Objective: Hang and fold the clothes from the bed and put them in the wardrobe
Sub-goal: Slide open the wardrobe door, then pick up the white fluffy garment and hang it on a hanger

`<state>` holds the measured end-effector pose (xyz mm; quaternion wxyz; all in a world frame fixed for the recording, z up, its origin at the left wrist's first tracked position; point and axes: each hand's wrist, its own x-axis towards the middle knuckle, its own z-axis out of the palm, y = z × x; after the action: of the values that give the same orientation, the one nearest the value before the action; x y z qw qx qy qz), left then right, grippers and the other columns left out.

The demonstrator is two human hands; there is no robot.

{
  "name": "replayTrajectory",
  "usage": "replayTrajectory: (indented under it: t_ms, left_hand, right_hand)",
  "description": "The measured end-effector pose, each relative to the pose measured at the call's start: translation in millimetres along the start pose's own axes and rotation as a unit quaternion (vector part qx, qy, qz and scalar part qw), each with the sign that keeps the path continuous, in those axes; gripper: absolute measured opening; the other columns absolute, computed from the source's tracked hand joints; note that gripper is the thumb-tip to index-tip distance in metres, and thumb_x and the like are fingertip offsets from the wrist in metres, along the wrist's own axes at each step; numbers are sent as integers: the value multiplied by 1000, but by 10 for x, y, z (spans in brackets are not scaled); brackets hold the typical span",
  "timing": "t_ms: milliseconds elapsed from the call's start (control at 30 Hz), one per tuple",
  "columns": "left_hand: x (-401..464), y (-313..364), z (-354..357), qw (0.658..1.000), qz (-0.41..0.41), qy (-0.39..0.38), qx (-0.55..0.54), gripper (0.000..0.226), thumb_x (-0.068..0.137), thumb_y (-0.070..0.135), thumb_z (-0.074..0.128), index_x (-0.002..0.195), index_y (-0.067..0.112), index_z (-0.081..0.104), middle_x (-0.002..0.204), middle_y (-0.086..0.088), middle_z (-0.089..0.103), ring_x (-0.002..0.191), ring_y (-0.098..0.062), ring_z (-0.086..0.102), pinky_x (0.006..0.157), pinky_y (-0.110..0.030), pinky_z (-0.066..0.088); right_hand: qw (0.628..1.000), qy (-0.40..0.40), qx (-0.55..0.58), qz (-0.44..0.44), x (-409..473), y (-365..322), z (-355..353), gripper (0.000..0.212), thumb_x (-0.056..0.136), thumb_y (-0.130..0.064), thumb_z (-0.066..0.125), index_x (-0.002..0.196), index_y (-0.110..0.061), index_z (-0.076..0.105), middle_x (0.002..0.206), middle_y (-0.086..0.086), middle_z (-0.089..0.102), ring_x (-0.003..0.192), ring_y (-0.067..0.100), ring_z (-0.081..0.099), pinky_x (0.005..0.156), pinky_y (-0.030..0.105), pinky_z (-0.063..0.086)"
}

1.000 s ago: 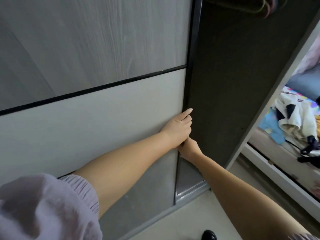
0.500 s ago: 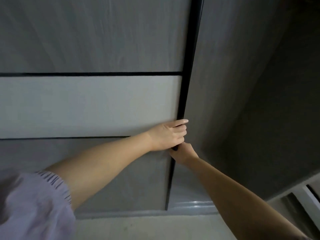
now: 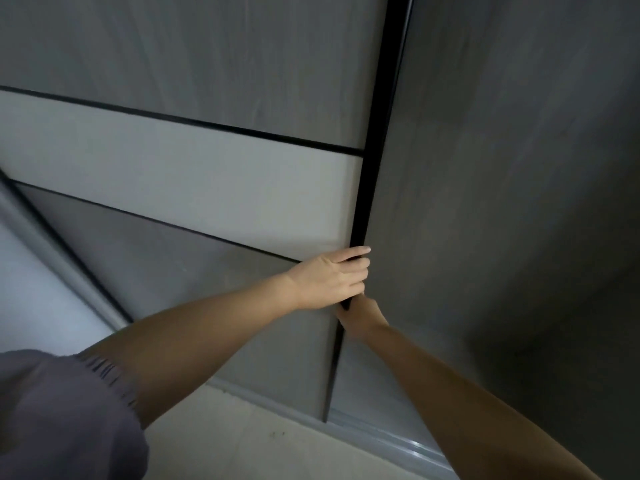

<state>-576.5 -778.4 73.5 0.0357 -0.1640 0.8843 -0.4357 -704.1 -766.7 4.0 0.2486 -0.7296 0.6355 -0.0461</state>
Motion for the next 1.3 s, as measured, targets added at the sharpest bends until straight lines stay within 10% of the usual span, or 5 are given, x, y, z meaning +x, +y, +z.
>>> replayTrajectory:
  t_ms: [300, 533, 667, 933, 1300]
  left_hand:
    - [-108, -47, 82, 1000, 0, 10, -9, 23, 84, 11, 55, 86, 29, 69, 91, 10, 67, 110, -10, 60, 115, -36, 27]
    - [-71, -33, 37, 1000, -18, 12, 1, 20, 82, 10, 51, 77, 21, 67, 81, 3, 65, 93, -19, 63, 114, -39, 31]
    - [318, 17, -130, 993, -36, -60, -91, 10, 79, 26, 62, 72, 22, 69, 72, 2, 67, 73, -20, 62, 86, -32, 46]
    - [1591, 428, -350, 862, -182, -72, -468, 24, 96, 29, 46, 96, 13, 64, 103, -9, 66, 96, -31, 62, 70, -30, 41]
    - [3126, 2302, -2135, 842, 146, 33, -518, 27, 96, 40, 44, 104, 19, 60, 110, -3, 62, 103, -27, 59, 74, -31, 40]
  right_hand:
    - [995, -57, -80, 16, 101, -158, 5, 59, 97, -2, 41, 149, 1, 13, 146, 37, 24, 135, 48, 29, 99, 42, 40]
    - [999, -37, 29, 4, 29, -29, -92, 41, 98, -24, 47, 132, -2, 42, 126, 18, 55, 113, 34, 56, 83, 31, 42]
    - [997, 32, 43, 57, -113, 368, -395, 39, 95, -25, 48, 131, -12, 53, 127, 12, 61, 115, 28, 58, 90, 29, 44]
    - [929, 256, 14, 268, -1327, 1473, -759, 28, 91, -25, 43, 115, -19, 57, 112, 8, 64, 102, 32, 61, 70, 33, 44]
    - [770, 309, -10, 558, -4144, 2474, -258, 31, 95, -30, 43, 120, -17, 55, 121, 9, 60, 109, 33, 58, 83, 38, 44]
